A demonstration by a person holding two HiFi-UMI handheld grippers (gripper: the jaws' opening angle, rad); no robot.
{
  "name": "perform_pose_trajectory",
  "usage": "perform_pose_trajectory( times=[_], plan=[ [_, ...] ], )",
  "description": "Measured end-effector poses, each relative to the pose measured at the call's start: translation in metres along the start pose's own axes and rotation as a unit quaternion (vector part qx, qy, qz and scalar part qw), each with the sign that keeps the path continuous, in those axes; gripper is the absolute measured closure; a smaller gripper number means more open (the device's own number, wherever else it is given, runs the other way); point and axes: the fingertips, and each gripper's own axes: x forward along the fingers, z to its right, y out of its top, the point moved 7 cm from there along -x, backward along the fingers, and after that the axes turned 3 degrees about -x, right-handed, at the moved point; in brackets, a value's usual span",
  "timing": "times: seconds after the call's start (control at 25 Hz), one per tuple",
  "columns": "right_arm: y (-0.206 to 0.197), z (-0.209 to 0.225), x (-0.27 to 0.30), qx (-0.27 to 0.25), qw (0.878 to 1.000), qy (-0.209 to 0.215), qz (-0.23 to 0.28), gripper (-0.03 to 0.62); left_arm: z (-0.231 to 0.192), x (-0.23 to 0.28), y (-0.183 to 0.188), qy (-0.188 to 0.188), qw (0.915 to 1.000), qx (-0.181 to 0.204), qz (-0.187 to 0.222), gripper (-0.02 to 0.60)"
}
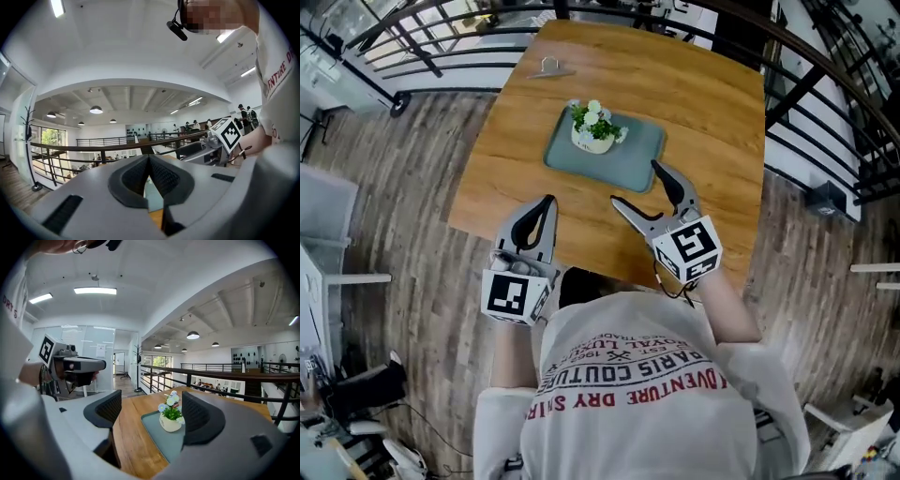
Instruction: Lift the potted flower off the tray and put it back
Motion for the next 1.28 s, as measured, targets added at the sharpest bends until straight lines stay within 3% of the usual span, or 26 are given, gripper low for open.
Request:
perform_pose_trajectory(
  times=[0.52,0.92,1.28],
  plan=[
    [-0.030,0.040,0.104,0.018,0.993,-0.051,-0.105,0.192,-0.100,0.106,-0.026,-0.141,0.9900,-0.013,-0.004,0.569],
    [-0.077,0.067,0.165,-0.024,0.975,0.004,-0.221,0.175,-0.130,0.165,-0.060,-0.196,0.9795,-0.030,-0.036,0.569],
    [-0.129,0.080,0.200,-0.015,0.964,0.034,-0.264,0.160,-0.140,0.190,-0.091,-0.209,0.9748,-0.050,-0.060,0.569]
  ],
)
